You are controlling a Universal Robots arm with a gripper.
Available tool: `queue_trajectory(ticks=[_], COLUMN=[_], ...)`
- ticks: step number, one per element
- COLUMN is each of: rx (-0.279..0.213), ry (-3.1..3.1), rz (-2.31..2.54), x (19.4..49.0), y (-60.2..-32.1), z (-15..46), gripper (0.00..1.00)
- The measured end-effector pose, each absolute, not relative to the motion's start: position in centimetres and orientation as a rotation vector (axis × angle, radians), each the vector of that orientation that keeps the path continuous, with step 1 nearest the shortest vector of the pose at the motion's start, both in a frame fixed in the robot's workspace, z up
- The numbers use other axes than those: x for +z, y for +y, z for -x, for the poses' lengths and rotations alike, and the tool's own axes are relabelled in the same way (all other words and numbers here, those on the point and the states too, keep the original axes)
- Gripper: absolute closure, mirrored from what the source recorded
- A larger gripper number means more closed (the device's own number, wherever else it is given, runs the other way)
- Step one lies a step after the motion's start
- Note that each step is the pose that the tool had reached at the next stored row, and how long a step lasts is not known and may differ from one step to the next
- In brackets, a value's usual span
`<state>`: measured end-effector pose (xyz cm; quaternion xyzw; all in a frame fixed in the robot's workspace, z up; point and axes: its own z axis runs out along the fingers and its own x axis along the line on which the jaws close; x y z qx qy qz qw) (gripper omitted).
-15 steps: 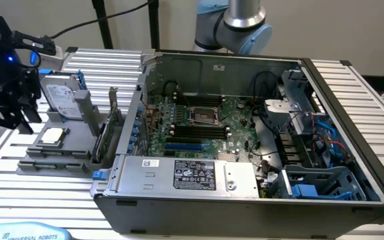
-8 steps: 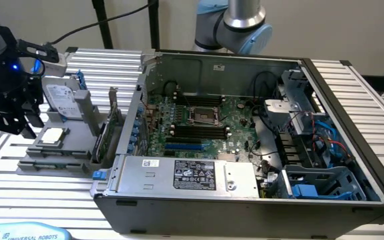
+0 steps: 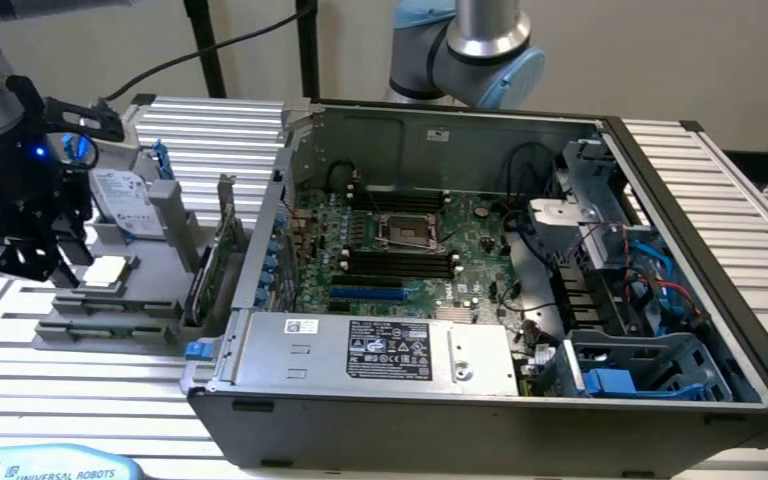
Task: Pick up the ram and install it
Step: 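Pick up the ram and move it above insertion slot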
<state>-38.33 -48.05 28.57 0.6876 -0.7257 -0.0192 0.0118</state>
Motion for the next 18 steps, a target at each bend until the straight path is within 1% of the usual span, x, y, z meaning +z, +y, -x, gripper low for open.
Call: queue_trajectory(ticks=[18], rx=[-0.06], ry=[-2.251], rz=[-2.156], x=[25.3], y=[-49.0], z=[38.1], gripper=[0.64])
